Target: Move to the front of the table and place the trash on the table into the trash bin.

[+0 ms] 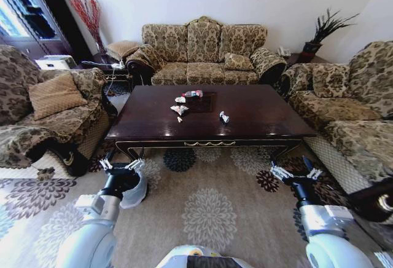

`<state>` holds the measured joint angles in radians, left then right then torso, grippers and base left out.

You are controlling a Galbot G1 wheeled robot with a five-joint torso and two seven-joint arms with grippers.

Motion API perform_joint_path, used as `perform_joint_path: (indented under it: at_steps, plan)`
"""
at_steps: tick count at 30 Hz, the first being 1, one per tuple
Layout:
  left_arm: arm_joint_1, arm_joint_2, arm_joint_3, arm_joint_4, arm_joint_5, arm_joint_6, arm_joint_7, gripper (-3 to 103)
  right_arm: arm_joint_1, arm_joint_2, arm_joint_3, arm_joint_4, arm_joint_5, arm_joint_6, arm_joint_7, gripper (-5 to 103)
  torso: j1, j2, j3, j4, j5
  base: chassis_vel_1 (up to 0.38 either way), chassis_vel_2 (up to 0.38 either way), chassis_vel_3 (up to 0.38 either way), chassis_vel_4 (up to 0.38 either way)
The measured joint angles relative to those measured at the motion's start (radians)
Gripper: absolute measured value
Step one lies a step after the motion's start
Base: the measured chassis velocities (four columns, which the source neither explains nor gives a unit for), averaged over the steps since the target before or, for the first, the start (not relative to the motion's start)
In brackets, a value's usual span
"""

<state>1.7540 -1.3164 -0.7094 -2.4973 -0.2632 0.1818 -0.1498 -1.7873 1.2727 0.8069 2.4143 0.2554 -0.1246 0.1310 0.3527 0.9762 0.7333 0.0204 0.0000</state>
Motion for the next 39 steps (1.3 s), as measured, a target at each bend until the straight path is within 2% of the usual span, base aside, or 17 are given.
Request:
perform_joint_path:
  at_steps: [6,21,30,39]
  plan:
    - [-0.001,0.003,-0.002,0.001,-0.001,0.003,0.027,100,-0.002,0.007,0.004,-0.006,-0.018,0.015,0.001,100,0.0,0.0,0.0,0.0,0.0,0.0,0.0,0.0,0.0]
    - [0.004,-0.005,0.003,0.004,0.0,-0.009,0.031,100,-0.007,0.018,-0.002,-0.001,-0.053,0.035,0.0,100,0.0,0.0,0.0,0.0,0.0002,0.011,0.014,-0.013,-0.015]
    - [0.008,-0.008,0.006,0.001,0.006,-0.015,0.03,100,-0.018,0.024,-0.001,0.002,-0.058,0.053,0.001,100,0.0,0.0,0.0,-0.0001,-0.0003,0.179,0.17,-0.189,-0.164]
    - [0.012,-0.013,0.009,0.003,0.013,-0.022,0.03,100,-0.028,0.029,-0.001,0.004,-0.061,0.063,0.002,100,0.0,0.0,0.0,0.0,0.0,0.329,0.281,-0.339,-0.272]
